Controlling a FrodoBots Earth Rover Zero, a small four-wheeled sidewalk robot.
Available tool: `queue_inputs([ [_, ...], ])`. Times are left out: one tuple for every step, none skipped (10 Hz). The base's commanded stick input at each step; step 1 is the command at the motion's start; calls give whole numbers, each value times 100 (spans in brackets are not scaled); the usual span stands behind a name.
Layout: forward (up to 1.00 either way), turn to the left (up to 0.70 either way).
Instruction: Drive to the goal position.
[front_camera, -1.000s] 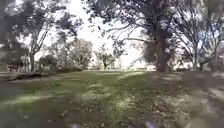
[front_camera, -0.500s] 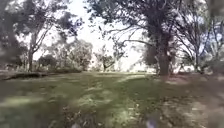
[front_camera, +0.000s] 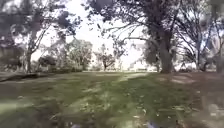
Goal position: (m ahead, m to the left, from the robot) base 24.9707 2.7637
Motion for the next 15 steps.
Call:
queue_inputs([
  [70, 0],
  [70, 0],
  [70, 0],
  [70, 0],
  [70, 0],
  [70, 0],
  [70, 0],
  [70, 0],
  [70, 0],
  [70, 0],
  [70, 0],
  [70, 0],
  [70, -14],
  [70, -25],
  [70, -30],
])
